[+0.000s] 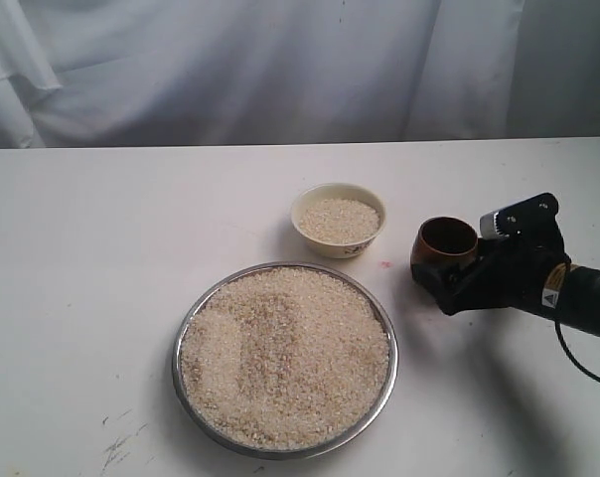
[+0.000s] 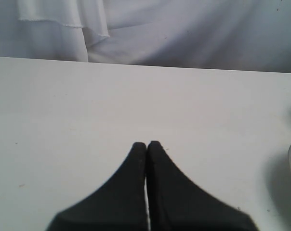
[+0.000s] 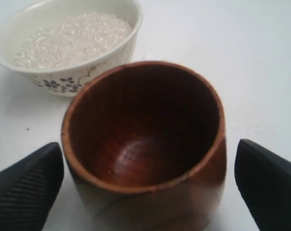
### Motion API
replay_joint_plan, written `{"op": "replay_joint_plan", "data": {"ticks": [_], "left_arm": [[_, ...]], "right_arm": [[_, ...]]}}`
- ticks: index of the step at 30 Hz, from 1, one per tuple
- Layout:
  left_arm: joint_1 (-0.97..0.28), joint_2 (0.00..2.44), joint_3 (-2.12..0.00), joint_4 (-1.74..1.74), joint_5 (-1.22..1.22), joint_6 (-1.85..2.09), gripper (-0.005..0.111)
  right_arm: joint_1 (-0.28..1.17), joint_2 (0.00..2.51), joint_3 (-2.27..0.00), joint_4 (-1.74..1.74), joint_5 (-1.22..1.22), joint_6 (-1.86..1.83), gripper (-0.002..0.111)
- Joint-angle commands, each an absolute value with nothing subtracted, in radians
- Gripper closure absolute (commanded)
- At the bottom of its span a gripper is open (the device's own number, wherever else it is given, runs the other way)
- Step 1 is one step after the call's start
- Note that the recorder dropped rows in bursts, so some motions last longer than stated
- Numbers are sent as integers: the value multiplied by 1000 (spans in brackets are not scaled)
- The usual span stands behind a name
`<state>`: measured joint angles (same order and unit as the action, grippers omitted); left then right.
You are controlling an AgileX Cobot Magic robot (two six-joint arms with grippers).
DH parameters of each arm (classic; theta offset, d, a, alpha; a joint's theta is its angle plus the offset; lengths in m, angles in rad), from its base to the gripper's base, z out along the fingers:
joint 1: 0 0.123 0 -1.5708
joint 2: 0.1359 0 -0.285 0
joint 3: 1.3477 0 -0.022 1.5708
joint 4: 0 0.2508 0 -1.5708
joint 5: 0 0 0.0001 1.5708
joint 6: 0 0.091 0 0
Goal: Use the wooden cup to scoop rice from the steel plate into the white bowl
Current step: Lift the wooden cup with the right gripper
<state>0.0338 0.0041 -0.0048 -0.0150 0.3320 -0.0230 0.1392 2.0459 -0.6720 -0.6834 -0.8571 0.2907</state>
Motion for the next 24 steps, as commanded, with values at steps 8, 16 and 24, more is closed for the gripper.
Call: {"op": "replay_joint_plan", "data": {"ticks": [8, 16, 24], "left_arm": [[31, 0, 0, -14, 319, -24, 107], [31, 0, 0, -14, 319, -24, 107], [31, 0, 0, -14, 319, -24, 107]], "right_arm": [[139, 2106, -687, -668, -905, 286, 21], [139, 2106, -687, -656, -902, 282, 22], [139, 2108, -697, -657, -904, 282, 35]]}}
